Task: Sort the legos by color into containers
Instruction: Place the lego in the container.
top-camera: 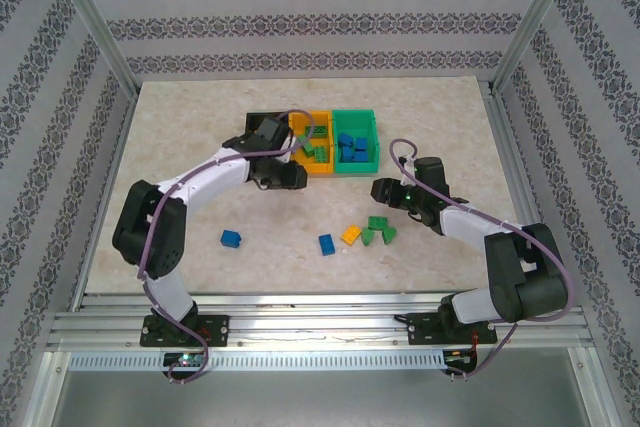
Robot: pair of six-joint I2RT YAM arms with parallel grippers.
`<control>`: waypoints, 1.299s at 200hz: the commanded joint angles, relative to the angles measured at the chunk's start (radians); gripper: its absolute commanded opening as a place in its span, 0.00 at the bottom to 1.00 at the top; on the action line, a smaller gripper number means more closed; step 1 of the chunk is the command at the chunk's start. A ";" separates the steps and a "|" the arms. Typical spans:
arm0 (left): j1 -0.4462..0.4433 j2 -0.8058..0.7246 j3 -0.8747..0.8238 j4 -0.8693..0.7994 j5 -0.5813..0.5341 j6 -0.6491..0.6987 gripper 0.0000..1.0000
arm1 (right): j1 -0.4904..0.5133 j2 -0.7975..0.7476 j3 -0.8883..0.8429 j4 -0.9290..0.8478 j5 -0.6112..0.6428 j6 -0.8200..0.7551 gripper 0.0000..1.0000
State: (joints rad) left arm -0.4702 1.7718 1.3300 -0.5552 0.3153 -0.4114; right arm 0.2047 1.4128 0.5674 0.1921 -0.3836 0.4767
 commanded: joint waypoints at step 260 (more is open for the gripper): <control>0.079 0.110 0.258 0.054 -0.084 0.201 0.60 | -0.005 0.007 0.020 0.026 -0.012 0.022 0.50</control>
State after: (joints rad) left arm -0.3401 1.9850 1.6901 -0.6712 0.0986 -0.1680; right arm 0.2050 1.4185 0.5674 0.1925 -0.3916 0.4961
